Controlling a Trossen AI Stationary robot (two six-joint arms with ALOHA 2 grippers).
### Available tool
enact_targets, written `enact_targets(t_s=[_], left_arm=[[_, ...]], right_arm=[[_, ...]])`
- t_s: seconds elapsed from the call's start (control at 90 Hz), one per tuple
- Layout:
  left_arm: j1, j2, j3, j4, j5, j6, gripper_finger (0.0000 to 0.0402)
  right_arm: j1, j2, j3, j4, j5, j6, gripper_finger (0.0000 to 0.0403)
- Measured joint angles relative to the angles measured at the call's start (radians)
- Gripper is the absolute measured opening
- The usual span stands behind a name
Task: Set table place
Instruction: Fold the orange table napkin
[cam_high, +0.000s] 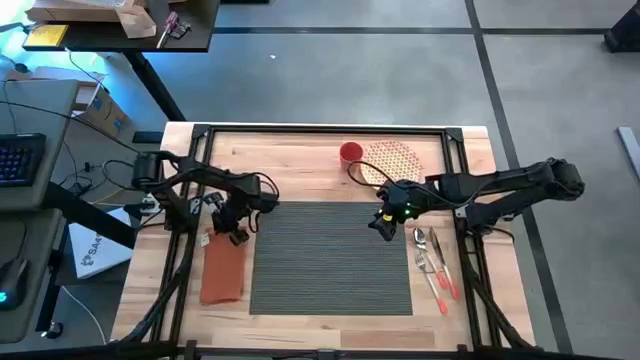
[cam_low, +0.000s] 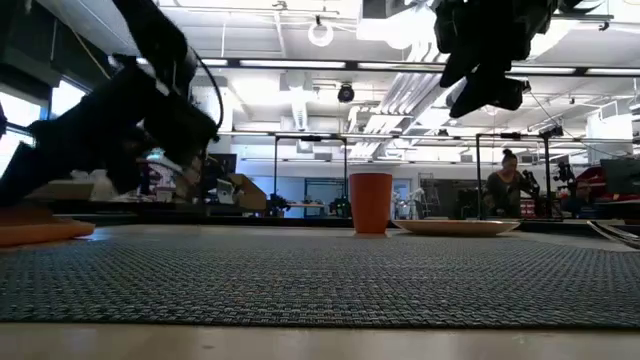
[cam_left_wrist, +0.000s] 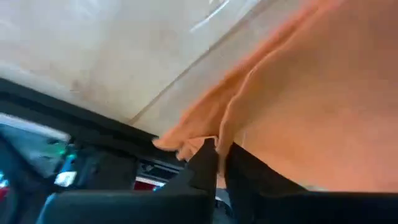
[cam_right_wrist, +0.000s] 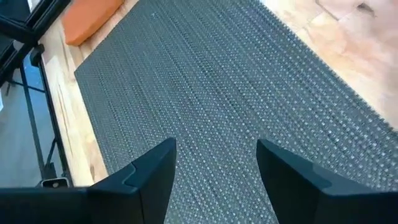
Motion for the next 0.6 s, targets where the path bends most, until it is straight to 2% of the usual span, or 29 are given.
enact_targets(t_s=[0.178, 0.3, 0.389, 0.467, 0.556, 0.6], left_arm=[[-0.004, -0.117, 0.289, -0.196, 0.012, 0.073, 0.0001], [0.029, -0.252, 0.529, -0.184, 0.082, -0.038, 0.0000], [0.060, -0.328, 0.720, -0.150, 0.091, -0.158, 0.0000], [0.062, -0.382, 0.849, -0.057, 0.035, -0.265, 0.0000], [0.026, -0.442, 0.910, 0.145, -0.020, -0.358, 0.0000], [-0.006, -0.461, 0.905, 0.185, -0.055, -0.387, 0.0000]], right_arm=[[0.000, 0.000, 0.000, 0.032, 0.003, -0.002, 0.0206], [0.000, 0.000, 0.000, 0.069, 0.003, 0.003, 0.0205], [0.000, 0.000, 0.000, 0.101, 0.003, 0.015, 0.0205], [0.000, 0.000, 0.000, 0.132, 0.004, 0.021, 0.0205], [0.000, 0.000, 0.000, 0.154, 0.015, 0.024, 0.0205], [0.000, 0.000, 0.000, 0.161, 0.019, 0.024, 0.0205]])
